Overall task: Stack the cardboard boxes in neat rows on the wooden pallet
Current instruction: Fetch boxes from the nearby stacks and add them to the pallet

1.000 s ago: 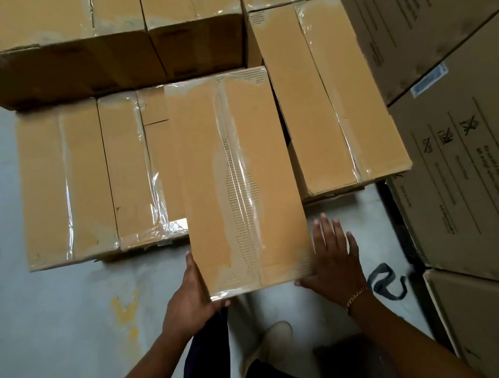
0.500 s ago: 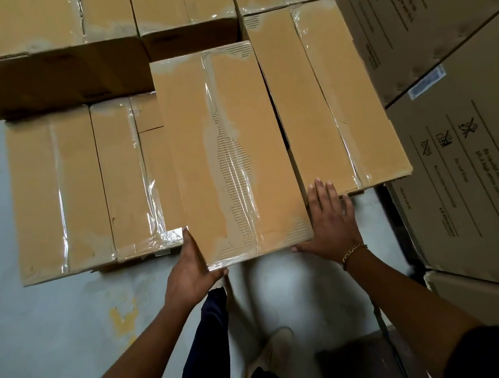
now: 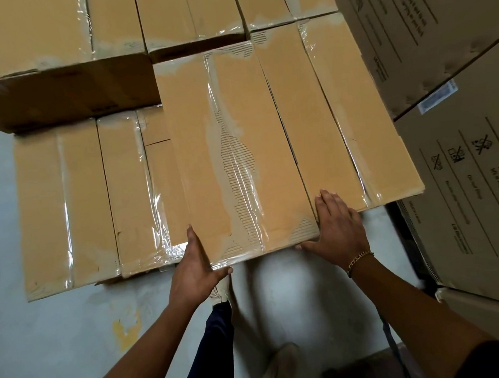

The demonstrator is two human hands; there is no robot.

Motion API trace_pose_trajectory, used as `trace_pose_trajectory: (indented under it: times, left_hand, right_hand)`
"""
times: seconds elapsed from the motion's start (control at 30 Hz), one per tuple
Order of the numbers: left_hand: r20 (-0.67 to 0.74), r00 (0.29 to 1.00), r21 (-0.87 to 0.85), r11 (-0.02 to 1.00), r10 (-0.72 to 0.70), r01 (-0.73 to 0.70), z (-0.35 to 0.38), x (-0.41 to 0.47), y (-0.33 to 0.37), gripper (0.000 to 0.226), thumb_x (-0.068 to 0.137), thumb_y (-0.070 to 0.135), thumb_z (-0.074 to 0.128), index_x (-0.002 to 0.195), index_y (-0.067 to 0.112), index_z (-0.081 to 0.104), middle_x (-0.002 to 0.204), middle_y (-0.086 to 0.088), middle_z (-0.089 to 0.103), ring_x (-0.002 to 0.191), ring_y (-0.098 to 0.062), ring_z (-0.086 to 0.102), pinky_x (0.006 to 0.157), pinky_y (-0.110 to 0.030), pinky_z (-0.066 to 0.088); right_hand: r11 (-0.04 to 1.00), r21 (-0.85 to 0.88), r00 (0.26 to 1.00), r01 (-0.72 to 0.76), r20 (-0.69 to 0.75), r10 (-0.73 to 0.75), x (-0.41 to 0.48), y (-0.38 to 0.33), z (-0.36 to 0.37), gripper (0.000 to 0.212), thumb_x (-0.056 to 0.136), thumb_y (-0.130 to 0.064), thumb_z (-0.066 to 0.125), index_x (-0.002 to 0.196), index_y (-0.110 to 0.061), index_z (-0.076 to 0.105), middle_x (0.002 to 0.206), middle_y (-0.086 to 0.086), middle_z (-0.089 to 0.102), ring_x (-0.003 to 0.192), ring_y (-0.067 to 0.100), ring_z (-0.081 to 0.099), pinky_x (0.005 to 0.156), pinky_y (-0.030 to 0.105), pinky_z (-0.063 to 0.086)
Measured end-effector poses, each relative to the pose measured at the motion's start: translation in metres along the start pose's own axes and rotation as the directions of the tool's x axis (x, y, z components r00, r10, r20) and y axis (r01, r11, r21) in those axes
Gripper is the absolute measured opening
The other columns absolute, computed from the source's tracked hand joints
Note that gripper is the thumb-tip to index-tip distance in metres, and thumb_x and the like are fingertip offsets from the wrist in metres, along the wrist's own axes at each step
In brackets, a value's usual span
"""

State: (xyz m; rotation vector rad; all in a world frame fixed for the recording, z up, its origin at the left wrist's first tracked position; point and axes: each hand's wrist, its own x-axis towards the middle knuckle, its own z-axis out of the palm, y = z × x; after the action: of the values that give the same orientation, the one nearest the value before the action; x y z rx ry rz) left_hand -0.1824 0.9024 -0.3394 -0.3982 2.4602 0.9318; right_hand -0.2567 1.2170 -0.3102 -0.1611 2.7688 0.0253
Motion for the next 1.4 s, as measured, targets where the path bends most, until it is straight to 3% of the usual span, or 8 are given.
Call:
trace_pose_trajectory:
  times: [0.17, 0.47, 0.8, 1.0, 1.1, 1.2, 1.27, 1.4]
  left_hand:
    - [-0.001, 1.0, 0.012, 1.0, -0.003, 0.003, -0.005, 0.008, 0.002, 0.142, 0.072, 0.045, 0.09, 0.161, 0.024, -0.018, 0.168, 0.0, 0.028, 0.142, -0.031, 0.046, 0.101, -0.04, 0.049]
    - [-0.011, 0.999, 0.033, 0.999, -0.042, 0.042, -0.011, 0.019, 0.009, 0.139, 0.073, 0.046, 0.09, 0.162, 0.019, -0.013, 0.148, -0.012, 0.055, 0.117, -0.039, 0.061, 0.079, -0.034, 0.042]
    - [0.003, 0.998, 0.047, 0.997, -0.056, 0.056, -0.012, 0.022, 0.005, 0.14, 0.074, 0.05, 0.089, 0.162, 0.021, -0.015, 0.136, -0.017, 0.062, 0.112, -0.04, 0.062, 0.077, -0.035, 0.043]
    - [0.022, 0.999, 0.046, 0.998, -0.038, 0.036, -0.014, 0.021, 0.008, 0.14, 0.075, 0.048, 0.089, 0.162, 0.02, -0.016, 0.155, -0.012, 0.048, 0.125, -0.039, 0.058, 0.083, -0.036, 0.046]
    - [0.056, 0.998, 0.028, 0.999, -0.038, 0.036, -0.019, 0.02, 0.014, 0.143, 0.074, 0.046, 0.09, 0.161, 0.018, -0.02, 0.168, -0.01, 0.027, 0.142, -0.036, 0.045, 0.099, -0.042, 0.047]
    - [0.082, 0.996, 0.012, 0.999, -0.034, 0.033, -0.033, 0.012, 0.026, 0.145, 0.073, 0.043, 0.091, 0.16, 0.018, -0.023, 0.173, -0.005, 0.009, 0.152, -0.03, 0.031, 0.11, -0.042, 0.042]
    - [0.07, 0.997, 0.0, 1.0, -0.03, 0.03, -0.049, 0.005, 0.037, 0.143, 0.075, 0.043, 0.09, 0.161, 0.019, -0.022, 0.173, -0.002, 0.006, 0.153, -0.028, 0.03, 0.112, -0.041, 0.04]
    - [-0.002, 1.0, -0.005, 1.0, -0.021, 0.021, -0.092, -0.02, 0.059, 0.125, 0.083, 0.051, 0.081, 0.164, 0.019, -0.009, 0.173, 0.0, 0.006, 0.155, -0.025, 0.026, 0.119, -0.04, 0.032]
  right_hand:
    - [1.0, 0.013, 0.999, -0.014, -0.049, 0.015, 0.007, -0.005, -0.007, 0.109, 0.056, -0.08, 0.076, 0.138, -0.014, 0.05, 0.151, 0.006, 0.047, 0.138, 0.026, 0.043, 0.097, 0.047, 0.047]
    - [0.999, 0.009, 0.996, -0.031, -0.081, 0.032, 0.015, -0.007, -0.007, 0.09, 0.059, -0.08, 0.074, 0.12, -0.018, 0.056, 0.135, 0.001, 0.054, 0.12, 0.024, 0.052, 0.086, 0.046, 0.05]
    - [0.999, -0.012, 0.997, -0.031, -0.068, 0.03, 0.02, -0.007, -0.007, 0.087, 0.06, -0.082, 0.072, 0.116, -0.018, 0.056, 0.12, 0.001, 0.055, 0.108, 0.023, 0.053, 0.078, 0.045, 0.052]
    - [0.999, -0.024, 0.998, -0.03, -0.052, 0.029, 0.022, -0.006, -0.006, 0.087, 0.059, -0.083, 0.071, 0.114, -0.018, 0.055, 0.116, 0.001, 0.054, 0.105, 0.023, 0.053, 0.076, 0.045, 0.053]
    - [0.999, -0.023, 0.999, -0.035, 0.004, 0.035, 0.018, -0.006, -0.014, 0.091, 0.062, -0.083, 0.07, 0.123, -0.018, 0.052, 0.131, 0.001, 0.052, 0.116, 0.023, 0.051, 0.083, 0.046, 0.052]
    - [0.999, 0.008, 0.991, -0.033, 0.128, 0.032, 0.01, -0.005, -0.03, 0.109, 0.068, -0.084, 0.065, 0.149, -0.018, 0.035, 0.159, 0.002, 0.034, 0.142, 0.023, 0.037, 0.106, 0.051, 0.043]
    - [1.0, 0.015, 0.981, -0.014, 0.195, 0.011, 0.001, -0.003, -0.045, 0.114, 0.073, -0.085, 0.058, 0.158, -0.018, 0.023, 0.167, 0.002, 0.022, 0.151, 0.022, 0.025, 0.116, 0.05, 0.033]
    - [0.993, 0.113, 0.978, -0.019, 0.21, -0.005, -0.028, -0.004, -0.086, 0.108, 0.081, -0.084, 0.049, 0.161, -0.019, 0.019, 0.169, 0.001, 0.016, 0.154, 0.021, 0.017, 0.123, 0.048, 0.023]
